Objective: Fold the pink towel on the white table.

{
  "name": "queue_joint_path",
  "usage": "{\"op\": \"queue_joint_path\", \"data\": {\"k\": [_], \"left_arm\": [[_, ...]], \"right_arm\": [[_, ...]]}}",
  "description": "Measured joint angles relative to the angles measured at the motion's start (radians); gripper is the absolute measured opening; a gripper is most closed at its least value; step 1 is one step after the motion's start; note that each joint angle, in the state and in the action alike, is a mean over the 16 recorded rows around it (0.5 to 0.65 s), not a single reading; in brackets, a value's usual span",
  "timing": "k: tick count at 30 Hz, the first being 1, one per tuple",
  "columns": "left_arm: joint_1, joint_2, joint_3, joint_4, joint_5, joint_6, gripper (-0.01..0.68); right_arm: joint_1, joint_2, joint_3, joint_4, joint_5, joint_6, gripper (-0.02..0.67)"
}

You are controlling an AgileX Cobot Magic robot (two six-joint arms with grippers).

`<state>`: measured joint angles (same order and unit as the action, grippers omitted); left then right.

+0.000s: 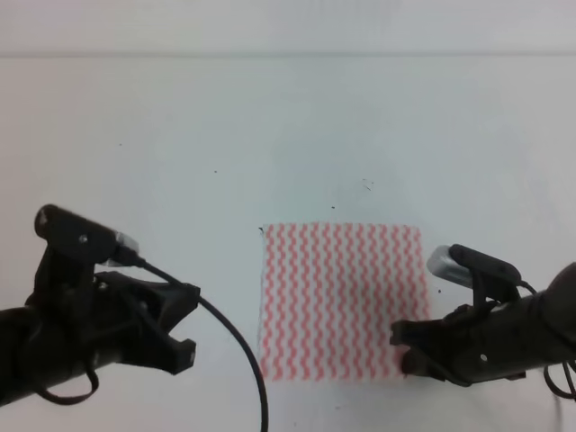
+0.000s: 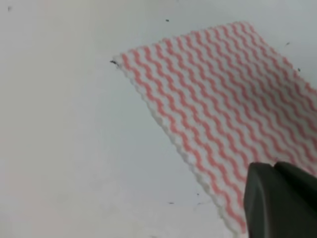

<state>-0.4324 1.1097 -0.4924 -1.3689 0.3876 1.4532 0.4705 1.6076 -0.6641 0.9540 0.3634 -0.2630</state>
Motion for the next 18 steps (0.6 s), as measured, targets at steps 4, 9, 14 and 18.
{"op": "queue_joint_path", "data": {"k": [4,9,14,18], "left_arm": [[0.0,0.0,0.0,-0.006,-0.008,0.072,-0.003],[0.0,0.007,0.0,-0.024,-0.012,0.141,-0.003],[0.0,0.038,0.0,-0.063,0.007,0.221,-0.003],[0.0,0.079,0.0,-0.125,0.035,0.313,-0.003]], "right_arm": [[0.0,0.001,-0.033,-0.001,-0.001,0.0,-0.017],[0.001,-0.002,-0.068,-0.001,-0.02,-0.001,-0.017],[0.001,-0.006,-0.094,0.0,-0.06,-0.003,-0.017],[0.001,-0.008,-0.11,0.0,-0.091,-0.007,-0.017]]}}
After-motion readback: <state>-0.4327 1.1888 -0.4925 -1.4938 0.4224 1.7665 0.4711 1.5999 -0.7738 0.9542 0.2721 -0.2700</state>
